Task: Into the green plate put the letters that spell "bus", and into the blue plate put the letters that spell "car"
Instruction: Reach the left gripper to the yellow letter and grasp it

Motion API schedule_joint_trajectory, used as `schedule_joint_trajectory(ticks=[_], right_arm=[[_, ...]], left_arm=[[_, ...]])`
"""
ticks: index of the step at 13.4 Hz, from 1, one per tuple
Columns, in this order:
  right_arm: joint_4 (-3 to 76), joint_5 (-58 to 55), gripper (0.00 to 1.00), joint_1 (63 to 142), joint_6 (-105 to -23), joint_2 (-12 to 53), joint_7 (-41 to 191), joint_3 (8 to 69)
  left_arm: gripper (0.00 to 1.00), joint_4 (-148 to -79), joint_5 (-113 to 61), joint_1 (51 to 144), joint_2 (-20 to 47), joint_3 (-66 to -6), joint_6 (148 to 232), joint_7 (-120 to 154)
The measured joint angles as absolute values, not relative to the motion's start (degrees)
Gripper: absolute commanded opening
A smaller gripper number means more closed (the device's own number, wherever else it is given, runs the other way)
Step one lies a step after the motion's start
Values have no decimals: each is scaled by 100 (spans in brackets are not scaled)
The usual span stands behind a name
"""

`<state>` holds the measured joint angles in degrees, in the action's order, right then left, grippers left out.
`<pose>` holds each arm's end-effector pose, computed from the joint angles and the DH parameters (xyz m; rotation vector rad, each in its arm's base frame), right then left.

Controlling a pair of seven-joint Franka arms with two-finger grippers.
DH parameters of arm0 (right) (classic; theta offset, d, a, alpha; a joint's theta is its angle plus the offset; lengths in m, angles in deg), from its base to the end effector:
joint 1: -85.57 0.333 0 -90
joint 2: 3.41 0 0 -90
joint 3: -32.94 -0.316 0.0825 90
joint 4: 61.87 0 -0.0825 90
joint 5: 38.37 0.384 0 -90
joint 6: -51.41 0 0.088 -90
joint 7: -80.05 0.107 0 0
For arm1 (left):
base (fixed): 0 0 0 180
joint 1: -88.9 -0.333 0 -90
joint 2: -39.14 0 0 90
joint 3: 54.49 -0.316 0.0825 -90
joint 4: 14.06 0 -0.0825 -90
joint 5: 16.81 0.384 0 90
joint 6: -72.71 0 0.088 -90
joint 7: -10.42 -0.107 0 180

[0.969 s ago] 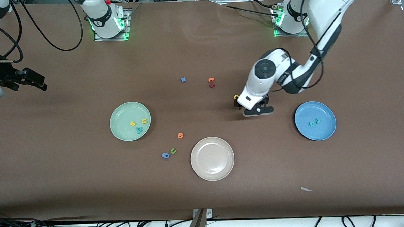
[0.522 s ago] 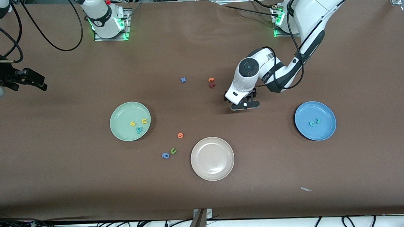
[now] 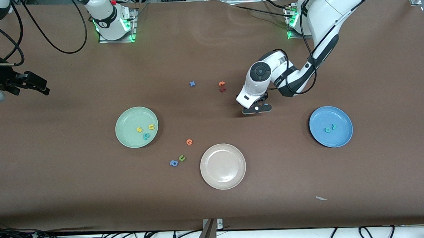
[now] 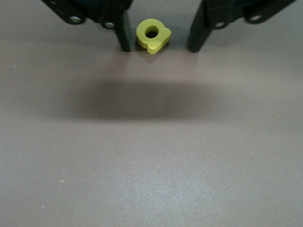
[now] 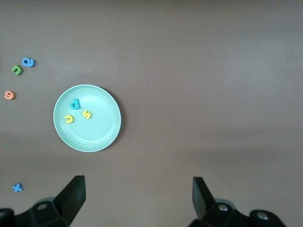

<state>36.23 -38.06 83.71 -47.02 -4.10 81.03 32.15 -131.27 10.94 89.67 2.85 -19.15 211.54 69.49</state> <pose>0.5599 -0.0099 0.5768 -3.1358 0.0573 -0.0279 0.4669 -0.3420 0.1694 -3.1118 -0.1369 0.1582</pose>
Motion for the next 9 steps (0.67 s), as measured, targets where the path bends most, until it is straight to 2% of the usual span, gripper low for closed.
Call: schedule_joint_trajectory(ticks=[9], right_arm=[[3623, -3806, 100, 8371, -4701, -410, 8103, 3215]], left_arm=[[33, -13123, 1083, 8968, 285, -1899, 21209, 7077]])
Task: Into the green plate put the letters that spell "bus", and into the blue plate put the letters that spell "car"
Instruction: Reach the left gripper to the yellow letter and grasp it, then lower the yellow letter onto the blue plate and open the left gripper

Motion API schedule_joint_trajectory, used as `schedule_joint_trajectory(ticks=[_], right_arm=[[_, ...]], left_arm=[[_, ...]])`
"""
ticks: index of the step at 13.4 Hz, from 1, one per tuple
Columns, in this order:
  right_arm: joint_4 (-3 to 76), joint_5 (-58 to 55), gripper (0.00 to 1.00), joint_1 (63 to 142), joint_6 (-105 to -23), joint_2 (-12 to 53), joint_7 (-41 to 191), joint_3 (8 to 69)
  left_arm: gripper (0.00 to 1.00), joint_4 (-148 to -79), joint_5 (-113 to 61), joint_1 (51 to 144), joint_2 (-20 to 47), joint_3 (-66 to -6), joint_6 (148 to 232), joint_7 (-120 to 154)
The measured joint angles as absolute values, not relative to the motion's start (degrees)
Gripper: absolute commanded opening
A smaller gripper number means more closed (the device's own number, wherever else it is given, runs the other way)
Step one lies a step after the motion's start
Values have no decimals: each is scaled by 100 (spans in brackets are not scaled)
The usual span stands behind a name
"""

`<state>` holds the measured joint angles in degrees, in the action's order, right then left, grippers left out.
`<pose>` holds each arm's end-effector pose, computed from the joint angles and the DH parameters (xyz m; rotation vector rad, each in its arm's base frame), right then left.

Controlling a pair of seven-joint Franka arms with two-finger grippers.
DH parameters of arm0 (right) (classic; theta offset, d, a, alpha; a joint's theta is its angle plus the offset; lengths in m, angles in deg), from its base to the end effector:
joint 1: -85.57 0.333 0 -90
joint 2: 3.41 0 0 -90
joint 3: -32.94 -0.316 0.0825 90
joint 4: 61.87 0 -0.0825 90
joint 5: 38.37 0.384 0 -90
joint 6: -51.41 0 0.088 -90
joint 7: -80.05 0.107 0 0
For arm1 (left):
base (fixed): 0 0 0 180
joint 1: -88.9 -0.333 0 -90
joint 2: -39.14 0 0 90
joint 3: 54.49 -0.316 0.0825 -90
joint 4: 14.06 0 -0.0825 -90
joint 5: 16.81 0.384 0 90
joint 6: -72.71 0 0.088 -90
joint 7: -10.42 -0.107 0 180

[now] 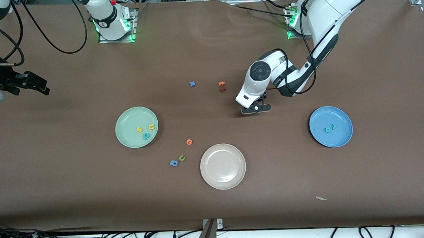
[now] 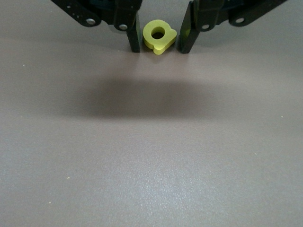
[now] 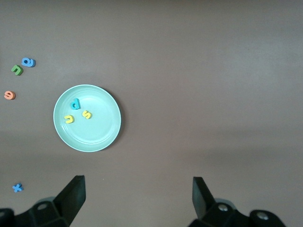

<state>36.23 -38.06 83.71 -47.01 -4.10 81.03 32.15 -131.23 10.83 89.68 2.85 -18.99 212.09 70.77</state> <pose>0.5599 -0.0099 0.5768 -3.1358 0.0573 -0.0276 0.4670 -0.3444 0.1709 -3.1199 -0.1715 0.1511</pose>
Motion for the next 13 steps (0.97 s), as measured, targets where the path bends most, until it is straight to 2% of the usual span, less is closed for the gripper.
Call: schedule_joint_trajectory(ticks=[1, 2, 9, 13], right_arm=[[3623, -3806, 100, 8371, -4701, -410, 8103, 3215], [3623, -3806, 100, 8371, -4701, -409, 8103, 3215], [3623, -3806, 100, 8372, -4701, -409, 8103, 3215], [3623, -3806, 100, 8372, -4699, -409, 8103, 3215]], left_arm=[[28, -13120, 1079, 8969, 285, -1892, 21222, 7082], [28, -13119, 1078, 8968, 285, -1892, 21223, 7088], [28, -13006, 1070, 8847, 286, -1967, 21157, 7083], [28, -12526, 1070, 8275, 299, -1987, 20412, 6428]])
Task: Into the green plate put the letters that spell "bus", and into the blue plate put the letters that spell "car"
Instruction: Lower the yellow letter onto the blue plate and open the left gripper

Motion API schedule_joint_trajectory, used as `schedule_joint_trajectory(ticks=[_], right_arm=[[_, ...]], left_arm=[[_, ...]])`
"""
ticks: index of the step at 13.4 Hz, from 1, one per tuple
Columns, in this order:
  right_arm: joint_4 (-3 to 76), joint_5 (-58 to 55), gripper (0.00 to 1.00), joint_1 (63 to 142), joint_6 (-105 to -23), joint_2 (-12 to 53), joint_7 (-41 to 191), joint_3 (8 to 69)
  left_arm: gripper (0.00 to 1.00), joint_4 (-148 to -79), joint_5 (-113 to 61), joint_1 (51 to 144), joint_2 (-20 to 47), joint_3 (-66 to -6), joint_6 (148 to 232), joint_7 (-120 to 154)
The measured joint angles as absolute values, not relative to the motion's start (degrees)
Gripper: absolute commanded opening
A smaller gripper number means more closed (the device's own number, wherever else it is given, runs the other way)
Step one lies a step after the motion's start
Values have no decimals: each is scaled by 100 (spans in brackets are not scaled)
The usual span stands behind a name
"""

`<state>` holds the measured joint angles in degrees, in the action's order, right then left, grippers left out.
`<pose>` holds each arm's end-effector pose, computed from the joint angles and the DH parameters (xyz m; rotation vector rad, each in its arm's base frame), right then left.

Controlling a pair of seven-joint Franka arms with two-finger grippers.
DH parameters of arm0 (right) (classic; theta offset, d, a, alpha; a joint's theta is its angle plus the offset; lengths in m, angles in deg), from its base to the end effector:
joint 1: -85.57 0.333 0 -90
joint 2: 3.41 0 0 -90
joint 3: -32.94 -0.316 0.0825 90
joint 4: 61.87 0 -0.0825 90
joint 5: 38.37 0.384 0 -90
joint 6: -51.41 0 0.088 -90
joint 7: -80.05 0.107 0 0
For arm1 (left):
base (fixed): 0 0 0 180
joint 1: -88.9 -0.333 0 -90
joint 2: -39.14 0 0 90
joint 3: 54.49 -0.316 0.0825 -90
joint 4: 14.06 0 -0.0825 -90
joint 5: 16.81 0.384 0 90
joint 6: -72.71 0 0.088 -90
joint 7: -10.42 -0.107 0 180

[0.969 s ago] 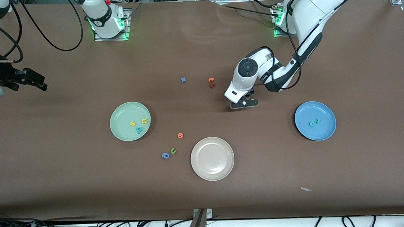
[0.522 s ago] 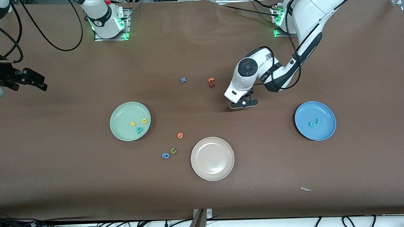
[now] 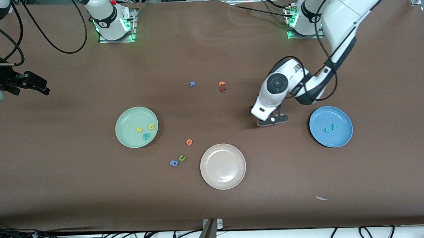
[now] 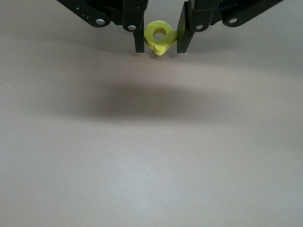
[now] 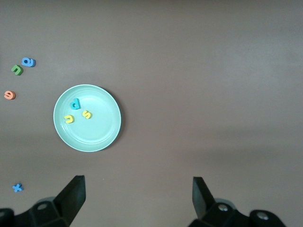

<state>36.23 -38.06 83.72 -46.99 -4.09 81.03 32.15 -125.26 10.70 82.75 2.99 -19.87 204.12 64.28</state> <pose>0.5599 -0.0098 0.5767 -3.1358 0.0570 -0.0268 0.5393 -0.2710 0.1933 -3.0585 -0.2501 0.1538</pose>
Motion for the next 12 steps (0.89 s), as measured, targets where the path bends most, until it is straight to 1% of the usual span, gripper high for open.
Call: schedule_joint_trajectory(ticks=[5, 7, 9, 10, 11, 12], right_arm=[[3623, -3806, 100, 8372, -4699, -409, 8103, 3215], [3623, -3806, 100, 8372, -4699, -409, 8103, 3215], [3623, -3806, 100, 8372, -4698, -409, 8103, 3215], [3623, -3806, 100, 8373, -4698, -409, 8103, 3215], [3623, -3806, 100, 8373, -4698, -409, 8103, 3215], [3623, -3806, 100, 8373, -4698, -409, 8103, 3215]], left_arm=[[27, -11513, 961, 7424, 359, -1990, 18549, 4506], [27, -11349, 955, 6963, 359, -1998, 18294, 3665], [28, -11347, 955, 6542, 345, -2022, 18266, 3037], [51, -11347, 955, 6409, 327, -2055, 18268, 2834], [99, -11348, 955, 6337, 302, -2112, 18278, 2678], [100, -11344, 955, 6322, 281, -2180, 18299, 2572]])
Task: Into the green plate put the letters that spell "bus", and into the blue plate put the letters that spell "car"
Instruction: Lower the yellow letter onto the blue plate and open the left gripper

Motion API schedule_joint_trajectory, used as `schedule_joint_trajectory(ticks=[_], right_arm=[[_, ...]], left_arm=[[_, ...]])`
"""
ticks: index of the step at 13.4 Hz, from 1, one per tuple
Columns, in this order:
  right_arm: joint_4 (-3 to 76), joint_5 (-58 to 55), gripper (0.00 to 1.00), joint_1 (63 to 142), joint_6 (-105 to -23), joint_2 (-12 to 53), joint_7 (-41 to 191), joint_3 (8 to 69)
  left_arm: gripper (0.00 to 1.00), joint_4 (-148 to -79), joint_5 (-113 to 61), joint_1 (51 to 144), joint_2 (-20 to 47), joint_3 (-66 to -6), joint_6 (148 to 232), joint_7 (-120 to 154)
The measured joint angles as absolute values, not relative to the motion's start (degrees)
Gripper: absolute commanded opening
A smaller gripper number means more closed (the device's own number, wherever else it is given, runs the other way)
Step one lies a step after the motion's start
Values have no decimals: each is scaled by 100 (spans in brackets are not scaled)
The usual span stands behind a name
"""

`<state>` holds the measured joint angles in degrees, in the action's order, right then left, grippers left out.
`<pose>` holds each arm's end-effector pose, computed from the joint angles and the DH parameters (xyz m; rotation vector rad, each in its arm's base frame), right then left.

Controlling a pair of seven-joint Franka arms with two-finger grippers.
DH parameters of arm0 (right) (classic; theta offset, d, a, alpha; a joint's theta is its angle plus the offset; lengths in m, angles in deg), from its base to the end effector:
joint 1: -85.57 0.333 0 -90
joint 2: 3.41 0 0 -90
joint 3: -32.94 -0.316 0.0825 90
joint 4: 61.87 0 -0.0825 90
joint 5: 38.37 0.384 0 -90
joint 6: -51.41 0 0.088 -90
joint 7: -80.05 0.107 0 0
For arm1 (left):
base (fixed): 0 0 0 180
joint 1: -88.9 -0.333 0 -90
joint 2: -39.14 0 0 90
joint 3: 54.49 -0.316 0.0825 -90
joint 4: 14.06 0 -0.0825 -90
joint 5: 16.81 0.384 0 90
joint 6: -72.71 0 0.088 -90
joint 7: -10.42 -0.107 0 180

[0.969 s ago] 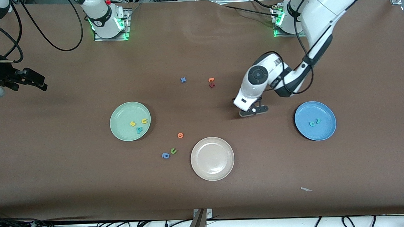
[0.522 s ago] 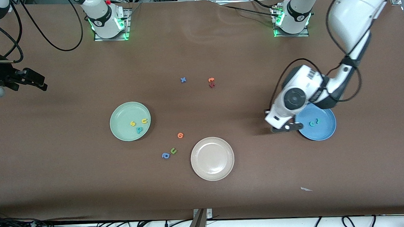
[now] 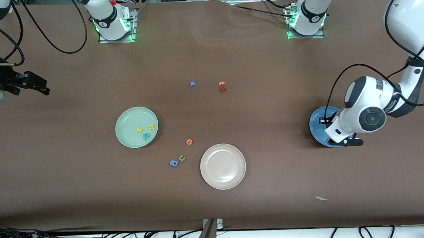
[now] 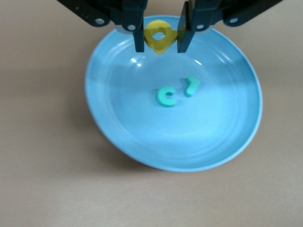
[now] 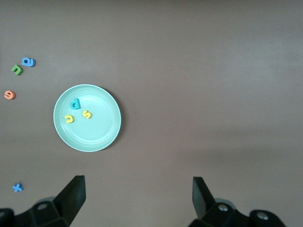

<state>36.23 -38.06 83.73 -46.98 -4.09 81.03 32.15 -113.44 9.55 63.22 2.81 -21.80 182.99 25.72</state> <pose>0.5599 -0.0097 0.5767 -3.1358 0.0567 -0.0266 0.6286 -0.0179 0.2368 -2.9859 0.0800 0.4468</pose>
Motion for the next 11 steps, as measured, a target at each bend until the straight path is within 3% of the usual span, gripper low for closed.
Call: schedule_joint_trajectory(ticks=[9, 11], right_arm=[[3621, -3806, 100, 8373, -4698, -409, 8103, 3215], [3621, -3806, 100, 8370, -4698, -409, 8103, 3223]], left_arm=[[100, -10938, 955, 6300, 472, -2288, 18303, 2442], [100, -10935, 413, 6578, 854, -2830, 18292, 2246]])
